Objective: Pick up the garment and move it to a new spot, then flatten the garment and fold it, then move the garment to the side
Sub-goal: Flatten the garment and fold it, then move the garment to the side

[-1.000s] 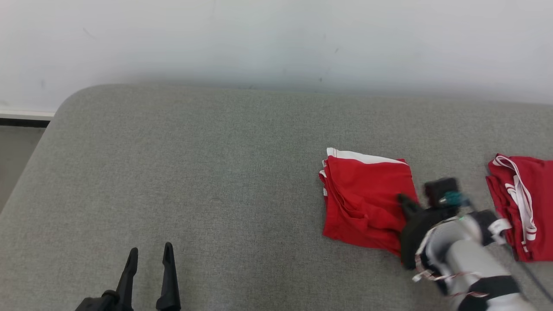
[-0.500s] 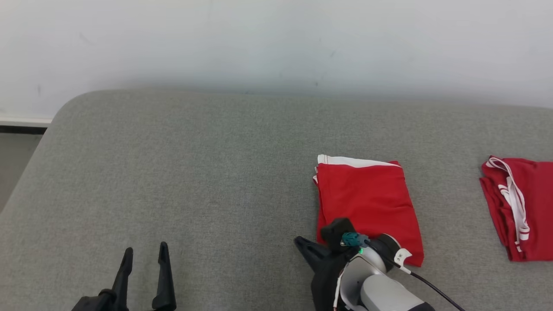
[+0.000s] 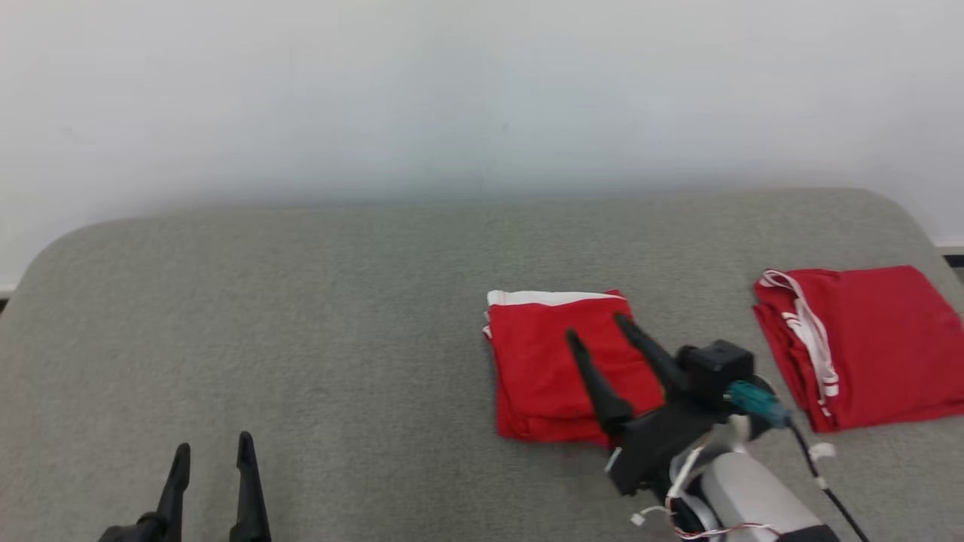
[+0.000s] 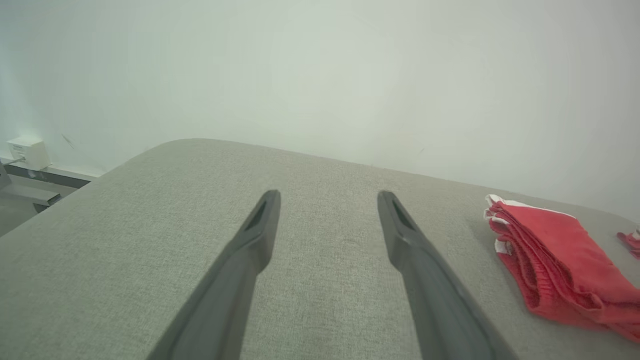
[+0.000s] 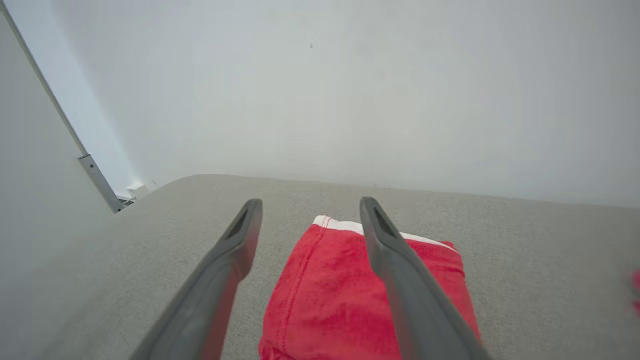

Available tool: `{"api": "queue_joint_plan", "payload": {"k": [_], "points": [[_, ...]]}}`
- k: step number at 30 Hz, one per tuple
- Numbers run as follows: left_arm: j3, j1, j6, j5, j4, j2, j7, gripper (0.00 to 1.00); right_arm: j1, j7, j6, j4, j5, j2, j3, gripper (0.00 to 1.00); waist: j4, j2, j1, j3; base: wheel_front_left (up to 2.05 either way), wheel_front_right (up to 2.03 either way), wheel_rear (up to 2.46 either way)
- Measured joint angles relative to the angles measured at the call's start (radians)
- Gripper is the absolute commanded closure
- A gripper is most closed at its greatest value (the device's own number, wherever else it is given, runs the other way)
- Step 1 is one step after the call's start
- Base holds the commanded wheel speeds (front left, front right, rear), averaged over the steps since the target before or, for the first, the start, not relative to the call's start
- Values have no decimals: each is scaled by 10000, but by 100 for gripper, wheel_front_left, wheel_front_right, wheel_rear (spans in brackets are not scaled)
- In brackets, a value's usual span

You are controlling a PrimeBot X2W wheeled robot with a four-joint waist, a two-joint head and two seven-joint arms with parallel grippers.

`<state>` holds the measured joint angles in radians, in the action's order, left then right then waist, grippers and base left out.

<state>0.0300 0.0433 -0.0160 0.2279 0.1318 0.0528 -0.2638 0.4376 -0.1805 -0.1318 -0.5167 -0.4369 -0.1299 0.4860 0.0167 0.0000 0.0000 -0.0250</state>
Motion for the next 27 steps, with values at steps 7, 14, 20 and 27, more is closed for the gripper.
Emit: {"api": "queue_joint_plan", "payload": {"k": [7, 14, 20, 27], "points": [[364, -347, 347, -165, -198, 17, 0, 0, -913, -497, 0, 742, 704, -61, -1647, 0, -698, 0, 0, -213, 0, 0, 0], [642, -211, 673, -209, -318, 2, 0, 0, -1424, -683, 0, 784, 803, -111, -1958, 0, -1176, 1, 0, -339, 0, 0, 0], [744, 200, 600, -692, -35, -8, -2, 0, -1683, -759, 0, 489, 951, -454, -1841, 0, -1456, 0, 0, -475, 0, 0, 0], [934, 644, 428, -752, 44, -17, 0, 0, -1975, -788, 0, 357, 1152, -652, -1965, 0, -1671, 0, -1, -657, 0, 0, 0]]}}
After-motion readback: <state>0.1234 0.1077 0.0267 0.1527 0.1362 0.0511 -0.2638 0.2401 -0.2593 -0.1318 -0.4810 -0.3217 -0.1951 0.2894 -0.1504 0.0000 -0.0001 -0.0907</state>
